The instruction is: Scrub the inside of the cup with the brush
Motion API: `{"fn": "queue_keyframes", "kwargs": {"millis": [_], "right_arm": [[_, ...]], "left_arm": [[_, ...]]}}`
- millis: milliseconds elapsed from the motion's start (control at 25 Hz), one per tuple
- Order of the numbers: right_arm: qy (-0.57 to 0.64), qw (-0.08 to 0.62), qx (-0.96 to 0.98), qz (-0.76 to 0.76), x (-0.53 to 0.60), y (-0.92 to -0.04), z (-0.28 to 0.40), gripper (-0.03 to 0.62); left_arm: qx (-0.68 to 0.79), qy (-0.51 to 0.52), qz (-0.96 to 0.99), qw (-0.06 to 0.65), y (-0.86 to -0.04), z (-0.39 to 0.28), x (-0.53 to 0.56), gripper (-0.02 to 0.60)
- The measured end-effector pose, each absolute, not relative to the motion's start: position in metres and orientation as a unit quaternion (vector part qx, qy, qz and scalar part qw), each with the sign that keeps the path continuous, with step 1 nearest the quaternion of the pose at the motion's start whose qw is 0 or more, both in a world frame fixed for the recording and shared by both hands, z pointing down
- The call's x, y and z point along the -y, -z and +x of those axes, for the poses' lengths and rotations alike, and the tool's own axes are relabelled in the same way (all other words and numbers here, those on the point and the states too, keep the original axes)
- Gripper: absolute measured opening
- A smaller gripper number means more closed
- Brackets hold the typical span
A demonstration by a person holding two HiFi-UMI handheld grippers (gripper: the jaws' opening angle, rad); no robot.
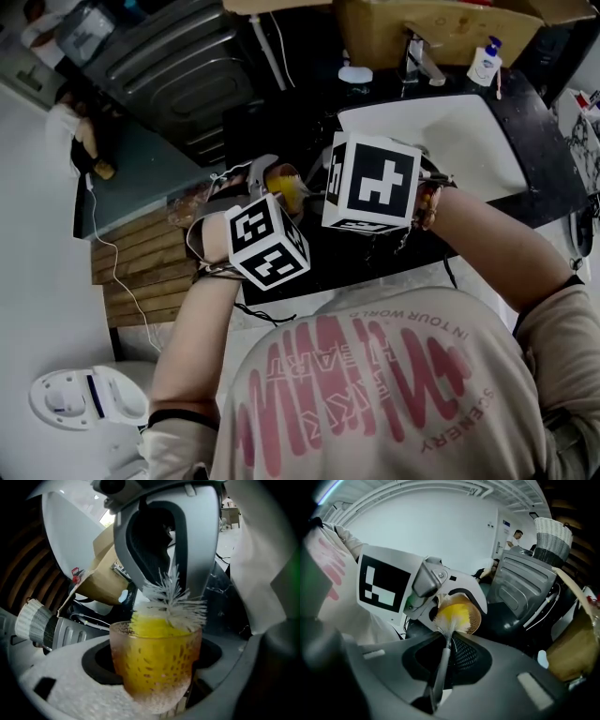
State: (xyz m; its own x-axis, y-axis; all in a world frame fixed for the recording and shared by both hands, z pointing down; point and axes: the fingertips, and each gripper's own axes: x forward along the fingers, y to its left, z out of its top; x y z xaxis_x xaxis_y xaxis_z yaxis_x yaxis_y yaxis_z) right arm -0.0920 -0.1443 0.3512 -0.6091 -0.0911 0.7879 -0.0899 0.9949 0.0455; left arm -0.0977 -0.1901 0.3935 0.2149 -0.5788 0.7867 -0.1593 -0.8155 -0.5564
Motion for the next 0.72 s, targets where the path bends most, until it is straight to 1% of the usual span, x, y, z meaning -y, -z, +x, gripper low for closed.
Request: {"fn": "queue_keyframes", "kwargs": {"millis": [240, 440, 560, 720], "right_arm": [[0.013, 0.448, 0.892, 0.055, 0.144, -0.355, -0.095, 0.043], [0.009, 0.441, 0.895, 0.058, 0.145, -0.353, -0.095, 0.043], [-0.003, 0.430, 0.901, 0.057, 0.143, -0.348, -0.096, 0.043], [-0.042, 0.394, 0.917, 0.053, 0.138, -0.343, -0.098, 0.043]], "left_arm": [[-0.219, 0.624, -0.719, 0.214, -0.409, -0.104, 0.185, 0.403], [-0.185, 0.631, -0.716, 0.235, -0.413, -0.109, 0.174, 0.403], [-0.173, 0.616, -0.729, 0.244, -0.409, -0.112, 0.168, 0.403], [-0.177, 0.548, -0.788, 0.216, -0.391, -0.109, 0.158, 0.405]]}}
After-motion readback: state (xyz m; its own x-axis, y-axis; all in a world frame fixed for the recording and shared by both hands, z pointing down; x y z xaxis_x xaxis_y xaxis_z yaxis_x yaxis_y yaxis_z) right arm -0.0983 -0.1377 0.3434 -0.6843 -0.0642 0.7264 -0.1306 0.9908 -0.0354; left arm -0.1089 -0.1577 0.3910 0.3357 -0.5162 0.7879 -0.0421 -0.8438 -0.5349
